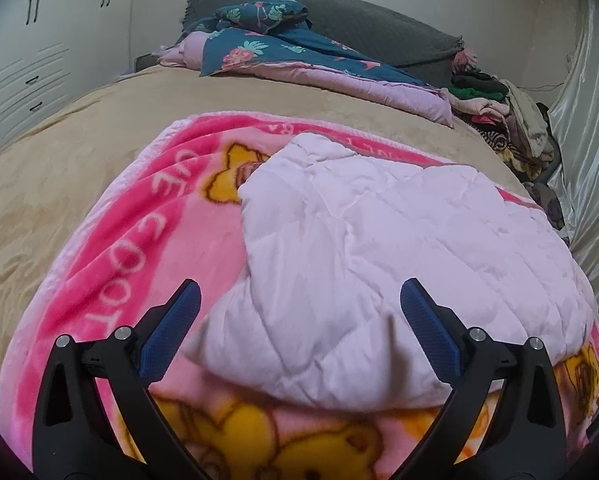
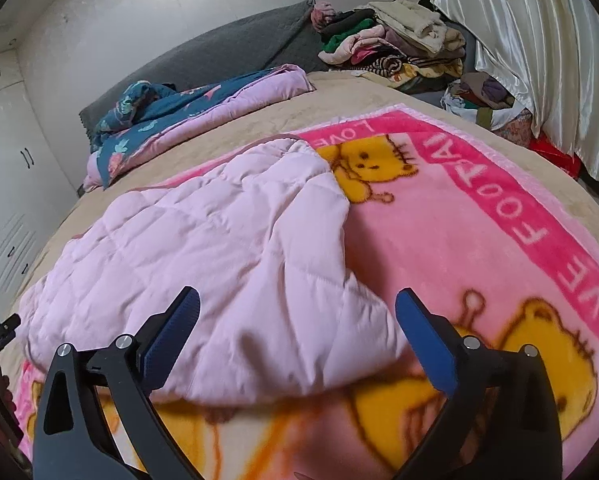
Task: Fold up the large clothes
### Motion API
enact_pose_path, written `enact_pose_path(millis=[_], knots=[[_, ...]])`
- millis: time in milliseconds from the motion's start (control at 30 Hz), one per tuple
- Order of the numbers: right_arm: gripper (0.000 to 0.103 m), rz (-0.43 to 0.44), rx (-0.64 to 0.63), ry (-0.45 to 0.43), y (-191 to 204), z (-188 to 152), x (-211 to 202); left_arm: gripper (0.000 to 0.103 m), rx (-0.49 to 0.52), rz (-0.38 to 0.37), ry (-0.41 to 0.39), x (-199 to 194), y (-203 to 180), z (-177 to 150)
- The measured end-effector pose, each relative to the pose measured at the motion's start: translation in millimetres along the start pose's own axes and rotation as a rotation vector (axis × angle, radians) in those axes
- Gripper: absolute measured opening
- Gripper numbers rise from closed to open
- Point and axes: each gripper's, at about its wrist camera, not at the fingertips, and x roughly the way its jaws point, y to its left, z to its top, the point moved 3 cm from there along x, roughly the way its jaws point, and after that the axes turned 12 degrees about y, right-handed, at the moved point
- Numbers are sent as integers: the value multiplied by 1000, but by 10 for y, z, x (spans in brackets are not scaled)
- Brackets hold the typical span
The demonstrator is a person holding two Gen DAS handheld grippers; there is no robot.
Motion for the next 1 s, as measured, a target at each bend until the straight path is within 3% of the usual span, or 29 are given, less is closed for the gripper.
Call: enact_pose_path(millis=[467,667,800,1000], knots=[[99,14,-13,25,45,-454,-222,94,-45,29,29,-154,14,-367],[99,29,42,55,3,-557,-152,94,-135,-55,82,-51,27,-564],[99,39,78,75,-3,-583,-80,94,-198,-151,134,117,9,-645],[99,77,156,101,-6,-530,103,94,-268,-268,138,256,3,-602]])
